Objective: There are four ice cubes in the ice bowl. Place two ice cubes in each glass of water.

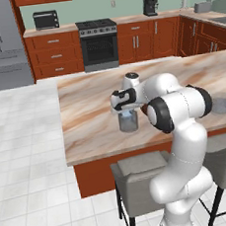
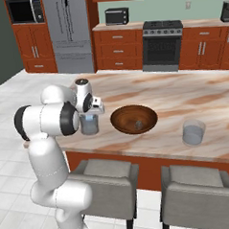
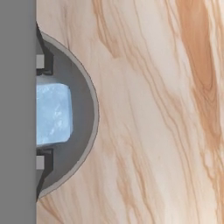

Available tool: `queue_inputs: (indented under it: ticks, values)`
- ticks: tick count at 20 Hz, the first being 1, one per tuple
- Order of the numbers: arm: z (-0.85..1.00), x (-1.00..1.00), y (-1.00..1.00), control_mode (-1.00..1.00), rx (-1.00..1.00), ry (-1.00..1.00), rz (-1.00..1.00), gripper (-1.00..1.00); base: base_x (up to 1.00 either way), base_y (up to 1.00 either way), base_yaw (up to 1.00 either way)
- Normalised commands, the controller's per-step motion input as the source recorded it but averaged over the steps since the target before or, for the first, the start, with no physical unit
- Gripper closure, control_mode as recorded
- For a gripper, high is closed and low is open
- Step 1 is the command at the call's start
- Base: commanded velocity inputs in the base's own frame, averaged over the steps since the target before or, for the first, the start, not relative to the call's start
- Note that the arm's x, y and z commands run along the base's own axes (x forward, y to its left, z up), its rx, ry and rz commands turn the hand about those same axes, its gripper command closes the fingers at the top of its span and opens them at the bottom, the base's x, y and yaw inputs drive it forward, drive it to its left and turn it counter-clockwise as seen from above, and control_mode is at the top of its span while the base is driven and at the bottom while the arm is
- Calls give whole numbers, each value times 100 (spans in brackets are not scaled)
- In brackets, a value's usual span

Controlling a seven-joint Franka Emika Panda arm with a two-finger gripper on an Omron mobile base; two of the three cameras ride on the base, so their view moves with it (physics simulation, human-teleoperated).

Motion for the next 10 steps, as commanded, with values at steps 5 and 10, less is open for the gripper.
queue_inputs:
  ticks: [5, 10]
  values:
    - [0, 0, 0, -100, 0, 0, -1, 100, 0, 0, 0]
    - [0, 0, 0, -100, 0, 0, 0, 100, 0, 0, 0]
